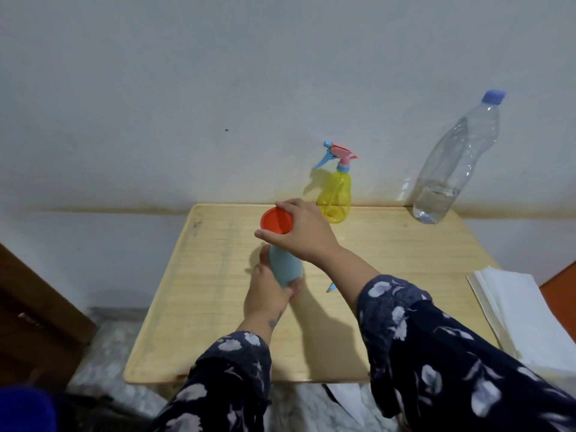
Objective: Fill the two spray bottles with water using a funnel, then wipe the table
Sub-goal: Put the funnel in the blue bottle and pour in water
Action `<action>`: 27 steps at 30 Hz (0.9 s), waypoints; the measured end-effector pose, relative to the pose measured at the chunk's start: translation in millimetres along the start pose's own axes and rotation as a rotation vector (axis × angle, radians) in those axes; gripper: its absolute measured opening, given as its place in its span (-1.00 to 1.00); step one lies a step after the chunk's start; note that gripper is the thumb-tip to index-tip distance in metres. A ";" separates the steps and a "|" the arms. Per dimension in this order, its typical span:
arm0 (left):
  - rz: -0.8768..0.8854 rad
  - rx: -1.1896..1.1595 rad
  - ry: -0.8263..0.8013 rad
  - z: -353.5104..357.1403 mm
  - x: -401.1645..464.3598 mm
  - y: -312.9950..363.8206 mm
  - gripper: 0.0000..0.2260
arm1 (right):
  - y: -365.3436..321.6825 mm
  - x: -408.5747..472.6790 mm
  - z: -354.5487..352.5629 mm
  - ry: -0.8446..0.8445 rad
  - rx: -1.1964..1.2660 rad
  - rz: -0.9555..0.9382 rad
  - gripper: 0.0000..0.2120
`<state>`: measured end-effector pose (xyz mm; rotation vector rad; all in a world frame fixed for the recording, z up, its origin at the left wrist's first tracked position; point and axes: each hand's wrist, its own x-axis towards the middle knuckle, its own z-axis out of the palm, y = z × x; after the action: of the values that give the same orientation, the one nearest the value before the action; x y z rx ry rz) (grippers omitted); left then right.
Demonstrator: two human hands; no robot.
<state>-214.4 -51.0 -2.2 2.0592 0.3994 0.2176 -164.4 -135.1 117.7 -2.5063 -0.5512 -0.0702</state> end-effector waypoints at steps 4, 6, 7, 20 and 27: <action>-0.055 0.043 -0.109 -7.2 0.3 1.7 0.08 | -0.3 -3.6 -6.1 -0.008 0.015 0.018 -0.19; -0.054 0.207 -0.207 -20.5 4.3 1.1 0.19 | 3.3 -6.7 -14.6 0.012 0.082 0.029 -0.22; -0.047 0.290 -0.249 -30.7 11.8 0.3 0.13 | 7.2 -7.7 -20.3 0.025 0.115 0.035 -0.26; 0.377 0.579 -0.405 -76.1 95.0 177.5 -0.66 | 85.3 -16.5 -120.8 -0.122 -0.047 0.328 -0.55; 0.446 0.563 -0.560 24.0 89.5 232.9 -0.64 | 167.3 -18.3 -174.3 -0.108 -0.079 0.453 -0.51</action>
<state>-79.1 -144.1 187.1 2.6206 -0.3948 -0.2393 -102.4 -362.5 173.9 -2.6613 -0.0119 0.2202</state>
